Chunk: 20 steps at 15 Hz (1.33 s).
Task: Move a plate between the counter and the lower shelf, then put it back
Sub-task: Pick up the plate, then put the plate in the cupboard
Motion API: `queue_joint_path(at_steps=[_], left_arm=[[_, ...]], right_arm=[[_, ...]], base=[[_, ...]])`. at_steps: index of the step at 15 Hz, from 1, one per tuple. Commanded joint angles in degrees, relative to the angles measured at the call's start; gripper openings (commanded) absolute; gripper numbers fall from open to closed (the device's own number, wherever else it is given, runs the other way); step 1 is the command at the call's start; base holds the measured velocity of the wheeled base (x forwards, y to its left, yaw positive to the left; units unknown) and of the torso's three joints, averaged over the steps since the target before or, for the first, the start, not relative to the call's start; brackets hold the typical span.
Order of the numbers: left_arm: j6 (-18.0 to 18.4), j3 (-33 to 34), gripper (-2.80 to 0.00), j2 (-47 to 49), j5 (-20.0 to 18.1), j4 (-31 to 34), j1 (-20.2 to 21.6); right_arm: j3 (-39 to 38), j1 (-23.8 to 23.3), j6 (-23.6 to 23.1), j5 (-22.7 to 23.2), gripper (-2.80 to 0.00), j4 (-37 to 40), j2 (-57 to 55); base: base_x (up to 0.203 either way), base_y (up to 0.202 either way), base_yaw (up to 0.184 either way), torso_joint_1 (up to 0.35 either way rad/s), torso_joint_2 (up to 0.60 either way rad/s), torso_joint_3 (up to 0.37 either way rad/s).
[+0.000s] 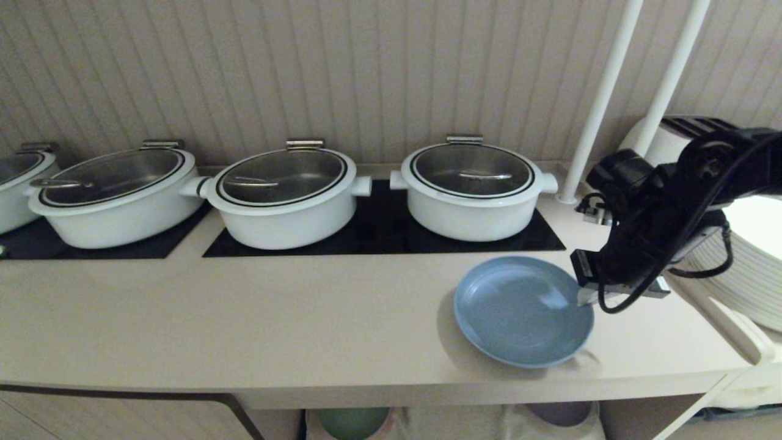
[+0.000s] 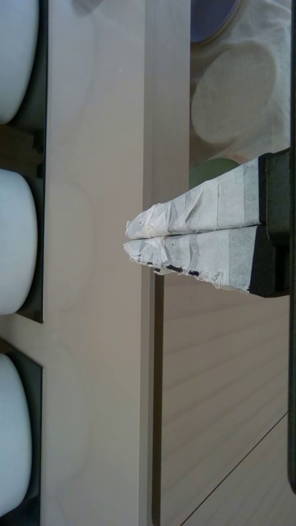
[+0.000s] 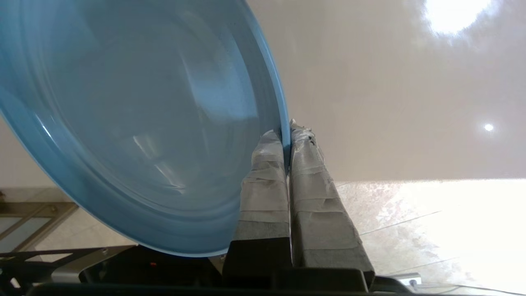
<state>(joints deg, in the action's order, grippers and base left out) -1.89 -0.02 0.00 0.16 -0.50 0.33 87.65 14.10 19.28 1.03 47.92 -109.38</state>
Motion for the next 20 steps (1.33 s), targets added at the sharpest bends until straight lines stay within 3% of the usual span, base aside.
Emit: queue_joint_path(at_steps=[1,20], left_arm=[[0.0,-0.1,-2.80,0.0,0.0,0.0,0.0],[0.0,0.0,-2.80,0.0,0.0,0.0,0.0]], right_arm=[[-2.2,0.0,0.4,0.1,-2.80,0.2,3.7],[-28.2,-0.2,3.4,4.3,-2.80,-1.9,31.1]], base=[[0.000,0.000,0.000,0.000,0.00,0.000],[0.000,0.000,0.000,0.000,0.00,0.000]])
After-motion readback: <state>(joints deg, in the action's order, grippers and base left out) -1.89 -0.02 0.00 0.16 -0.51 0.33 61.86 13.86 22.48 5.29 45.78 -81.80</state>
